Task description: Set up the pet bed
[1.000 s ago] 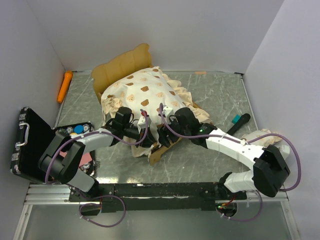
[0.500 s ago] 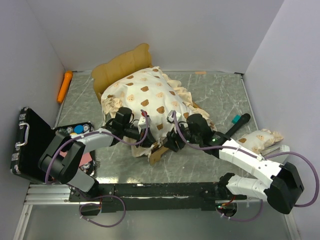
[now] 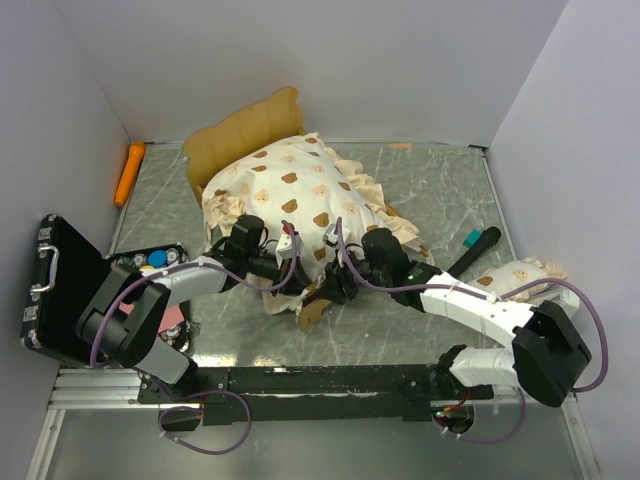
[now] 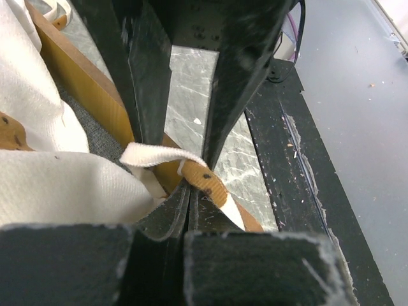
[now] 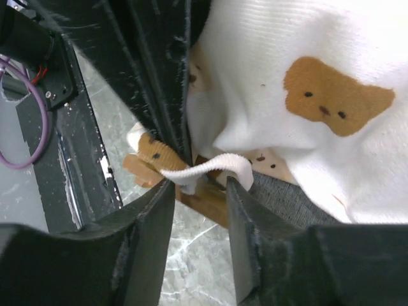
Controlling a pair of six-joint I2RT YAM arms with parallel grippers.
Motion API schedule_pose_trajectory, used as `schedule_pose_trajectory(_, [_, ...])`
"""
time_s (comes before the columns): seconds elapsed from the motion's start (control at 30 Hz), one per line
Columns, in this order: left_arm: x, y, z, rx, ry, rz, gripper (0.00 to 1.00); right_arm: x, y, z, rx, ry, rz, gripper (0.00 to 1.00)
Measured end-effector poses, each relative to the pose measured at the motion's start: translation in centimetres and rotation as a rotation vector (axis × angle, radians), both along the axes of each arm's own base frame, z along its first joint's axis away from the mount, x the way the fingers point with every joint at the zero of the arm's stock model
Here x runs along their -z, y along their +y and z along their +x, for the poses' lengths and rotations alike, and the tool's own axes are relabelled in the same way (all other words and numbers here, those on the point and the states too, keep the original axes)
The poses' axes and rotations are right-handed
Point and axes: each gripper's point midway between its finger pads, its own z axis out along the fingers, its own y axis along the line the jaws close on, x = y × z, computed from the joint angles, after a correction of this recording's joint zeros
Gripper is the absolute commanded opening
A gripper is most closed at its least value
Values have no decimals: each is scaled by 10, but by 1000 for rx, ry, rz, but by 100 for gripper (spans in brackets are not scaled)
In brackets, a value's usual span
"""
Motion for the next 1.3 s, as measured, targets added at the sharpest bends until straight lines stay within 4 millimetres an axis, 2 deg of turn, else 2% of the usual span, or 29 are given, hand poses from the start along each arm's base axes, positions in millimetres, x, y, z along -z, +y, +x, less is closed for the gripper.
schedule_pose_trajectory(0.1, [1,0,0,-3,-2,4,1,4,3,1,-1,16,1,31])
schedule_pose_trajectory(0.23, [3,1,2,-9,-7,9,1,2,5,-1,-15,24,18,25])
schedule_pose_trajectory(0.43, [4,1,1,-9,-8,13,1,-3,9,2,-25,16,49,0])
schedule_pose_trajectory(0.57, [5,2,2,-15,-2,22,2,-1,9,3,-21,21,52,0])
schedule_pose_trajectory(0.63, [6,3,3,-19,-5,30,11,1,8,4,-16,20,56,0])
schedule_pose_trajectory(0.67, [7,3,4,-20,-11,34,20,1,7,4,-13,20,57,0])
schedule_pose_trajectory(0.73, [8,3,4,-17,-18,43,28,4,5,6,0,21,54,0])
schedule_pose_trajectory(1.0, [18,14,23,-132,-51,165,41,11,-4,10,29,23,21,0])
schedule_pose_trajectory(1.23, [-7,31,39,-249,-192,242,50,10,-4,11,21,12,18,0])
schedule_pose_trajectory(1.3, [-13,35,41,-261,-218,256,50,10,-3,11,19,15,18,0])
